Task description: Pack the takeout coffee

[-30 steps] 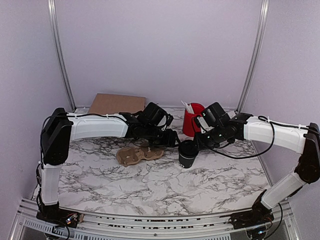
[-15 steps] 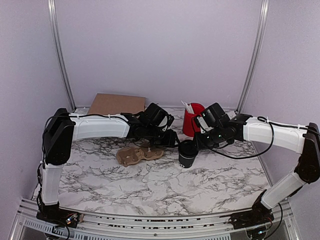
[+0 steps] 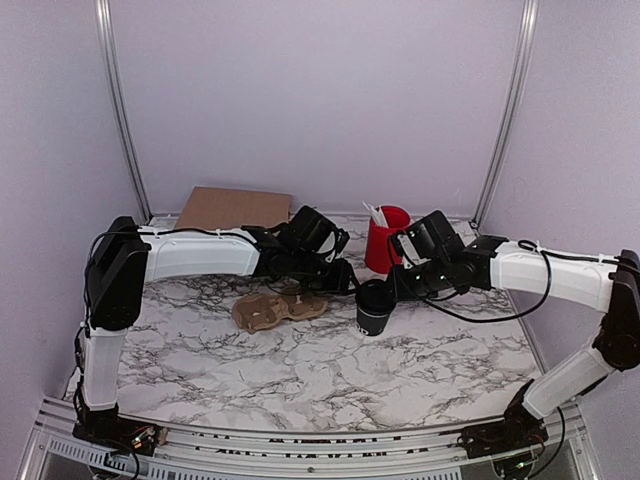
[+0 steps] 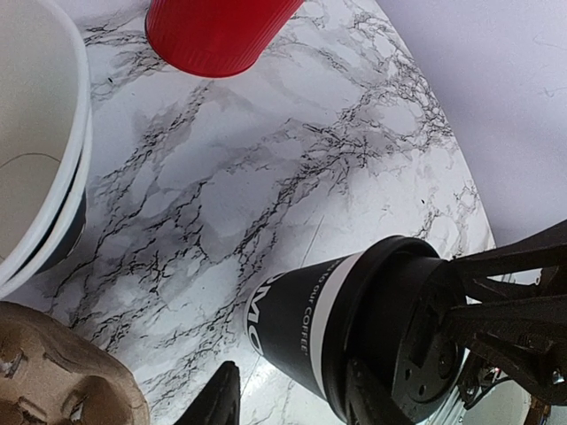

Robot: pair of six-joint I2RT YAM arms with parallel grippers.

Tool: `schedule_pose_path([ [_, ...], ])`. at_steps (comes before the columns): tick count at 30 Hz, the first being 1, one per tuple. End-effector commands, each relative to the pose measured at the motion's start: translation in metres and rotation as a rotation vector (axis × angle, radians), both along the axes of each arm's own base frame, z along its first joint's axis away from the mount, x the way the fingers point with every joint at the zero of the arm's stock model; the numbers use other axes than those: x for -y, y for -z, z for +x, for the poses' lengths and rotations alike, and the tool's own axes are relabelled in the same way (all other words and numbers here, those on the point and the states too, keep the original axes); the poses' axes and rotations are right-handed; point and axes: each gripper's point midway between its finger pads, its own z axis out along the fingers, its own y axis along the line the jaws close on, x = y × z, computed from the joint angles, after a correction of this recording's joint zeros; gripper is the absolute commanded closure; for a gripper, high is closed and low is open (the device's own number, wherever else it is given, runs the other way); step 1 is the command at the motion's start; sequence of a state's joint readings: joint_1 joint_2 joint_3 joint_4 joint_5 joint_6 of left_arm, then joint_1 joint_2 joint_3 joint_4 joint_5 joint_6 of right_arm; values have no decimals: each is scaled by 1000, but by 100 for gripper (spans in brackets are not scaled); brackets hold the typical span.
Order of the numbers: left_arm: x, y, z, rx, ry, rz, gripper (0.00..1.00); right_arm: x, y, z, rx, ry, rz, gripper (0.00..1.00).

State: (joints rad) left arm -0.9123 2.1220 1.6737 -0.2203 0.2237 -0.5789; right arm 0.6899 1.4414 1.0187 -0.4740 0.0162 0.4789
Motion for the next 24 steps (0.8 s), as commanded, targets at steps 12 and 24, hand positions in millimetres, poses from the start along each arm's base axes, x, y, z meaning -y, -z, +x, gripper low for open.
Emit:
schedule_pose_path([
  [12, -16, 76, -24, -100, 18, 165, 60, 16, 42, -35, -138, 16, -26, 74],
  [24, -26, 98, -31, -131, 12, 220, 61, 19, 59, -45, -178, 27, -12, 74],
])
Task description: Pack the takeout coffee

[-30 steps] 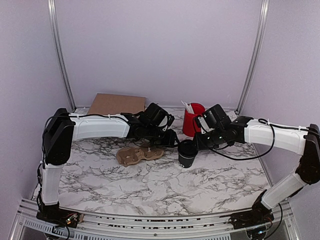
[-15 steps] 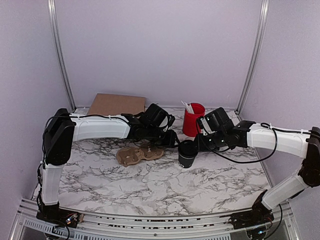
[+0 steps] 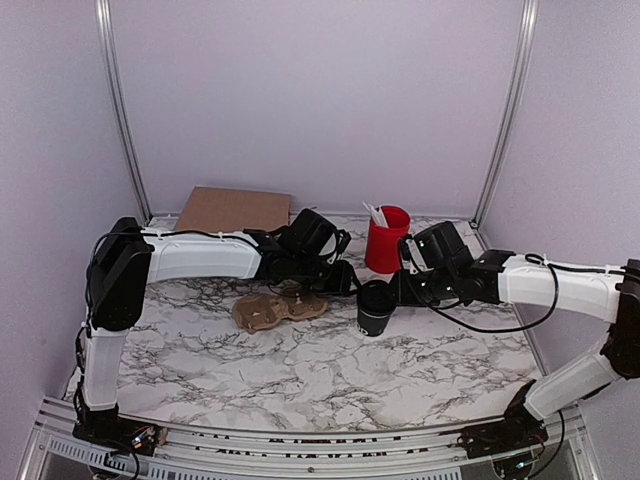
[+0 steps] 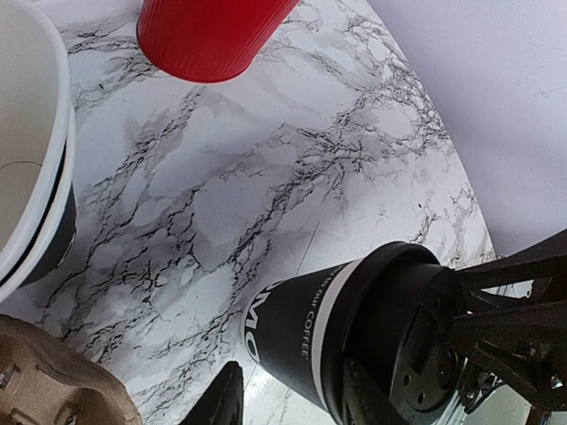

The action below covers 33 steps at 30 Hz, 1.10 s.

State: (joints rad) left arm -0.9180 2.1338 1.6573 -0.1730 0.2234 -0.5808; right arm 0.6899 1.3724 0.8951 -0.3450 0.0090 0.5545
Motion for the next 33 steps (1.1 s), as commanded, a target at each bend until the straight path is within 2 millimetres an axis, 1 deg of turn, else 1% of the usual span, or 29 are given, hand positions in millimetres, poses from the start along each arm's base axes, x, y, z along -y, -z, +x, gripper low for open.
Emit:
schedule_pose_path([
  [1, -31, 94, -31, -141, 7, 239, 61, 16, 55, -40, -205, -33, -96, 74],
  [8, -35, 98, -32, -147, 6, 252, 62, 18, 60, -44, -220, -25, -95, 74],
  [11, -33, 94, -31, -139, 10, 245, 62, 17, 55, -42, -215, -23, -91, 74],
  [15, -25, 72, -23, -93, 19, 220, 62, 14, 31, -30, -160, -20, -93, 74],
  [21, -6, 26, -8, -17, 33, 151, 60, 6, -6, -8, -74, -8, -90, 72],
  [24, 2, 11, -4, 5, 36, 122, 60, 3, -21, 2, -38, 3, -82, 71],
  [28, 8, -1, 0, 19, 42, 97, 58, -2, -32, 11, -18, 14, -75, 70],
  [33, 13, -15, 4, 41, 44, 74, 57, -1, -38, 15, -5, 30, -80, 70],
])
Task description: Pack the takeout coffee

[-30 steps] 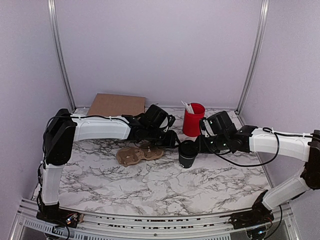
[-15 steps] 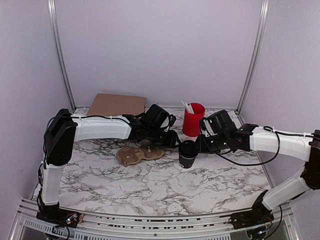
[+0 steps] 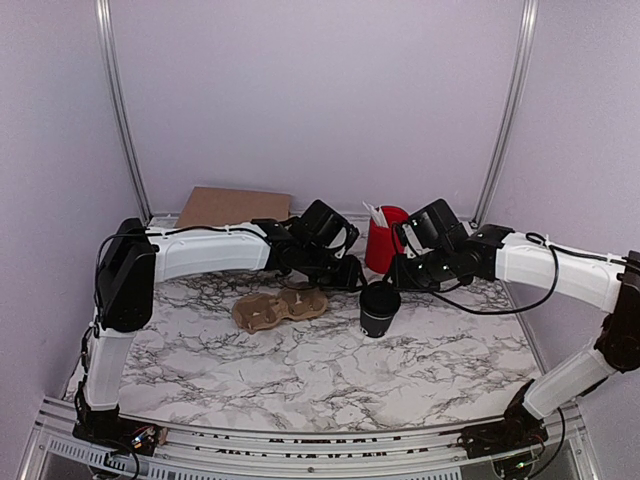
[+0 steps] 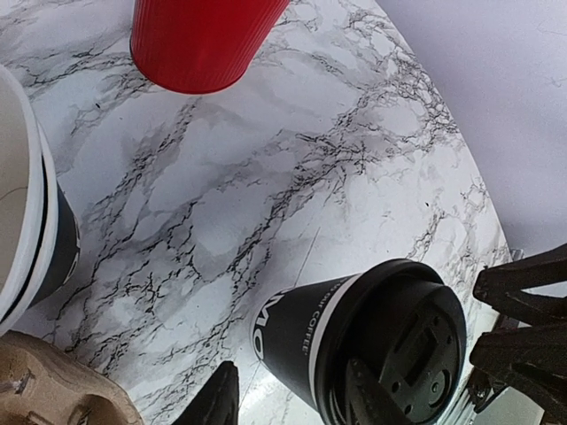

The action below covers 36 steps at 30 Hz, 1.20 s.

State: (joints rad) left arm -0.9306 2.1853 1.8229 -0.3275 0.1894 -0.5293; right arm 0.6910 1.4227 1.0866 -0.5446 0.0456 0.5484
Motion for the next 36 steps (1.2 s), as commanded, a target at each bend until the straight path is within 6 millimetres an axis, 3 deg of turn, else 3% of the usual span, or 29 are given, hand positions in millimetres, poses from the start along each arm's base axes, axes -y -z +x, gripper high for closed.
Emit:
schedule_pose_path([
  [1, 5, -5, -1, 15, 23, 11, 57, 0, -12, 5, 23, 14, -19, 70],
  [6, 5, -13, 4, 33, 13, 8, 56, 9, -17, 6, 29, 33, -35, 69],
  [12, -13, -25, 13, 53, -33, 16, 53, 32, -22, 11, 26, 35, 53, 69],
  [17, -9, -36, 0, 54, 33, -13, 49, 39, -7, 5, -14, -2, 85, 69],
  [26, 4, -10, -22, 10, 86, 16, 42, 42, 10, 3, -46, -22, 157, 70],
  [36, 13, -2, -26, 2, 99, 21, 38, 39, 16, 0, -57, -35, 178, 71],
])
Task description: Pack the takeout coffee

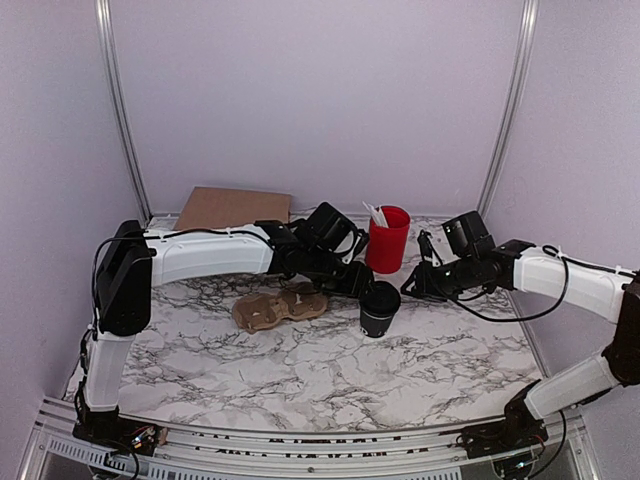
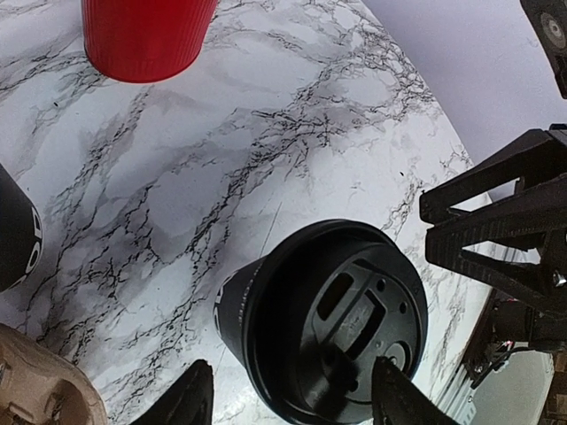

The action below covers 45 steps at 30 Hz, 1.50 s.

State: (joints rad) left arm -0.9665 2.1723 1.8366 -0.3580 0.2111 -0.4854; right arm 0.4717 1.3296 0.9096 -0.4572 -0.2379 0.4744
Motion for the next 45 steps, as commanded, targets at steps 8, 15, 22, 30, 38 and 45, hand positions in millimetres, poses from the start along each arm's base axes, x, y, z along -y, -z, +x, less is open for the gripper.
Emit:
schedule_pose_path([
  [8, 1, 24, -1, -19, 10, 59, 38, -3, 2, 5, 27, -6, 20, 71],
  [15, -2, 26, 1, -13, 5, 74, 38, -5, 2, 11, 30, -15, 12, 71],
  [22, -2, 32, 0, -16, 11, 86, 39, -5, 13, 11, 1, -12, 2, 71],
  [30, -3, 43, -1, -28, 12, 105, 41, 0, 41, -9, -107, -9, -13, 72],
  [38, -4, 50, -2, -37, 12, 117, 41, 3, 77, -43, -206, 4, -94, 74],
  [45, -6, 49, -1, -30, 14, 120, 41, 0, 68, -46, -179, 27, -131, 75],
])
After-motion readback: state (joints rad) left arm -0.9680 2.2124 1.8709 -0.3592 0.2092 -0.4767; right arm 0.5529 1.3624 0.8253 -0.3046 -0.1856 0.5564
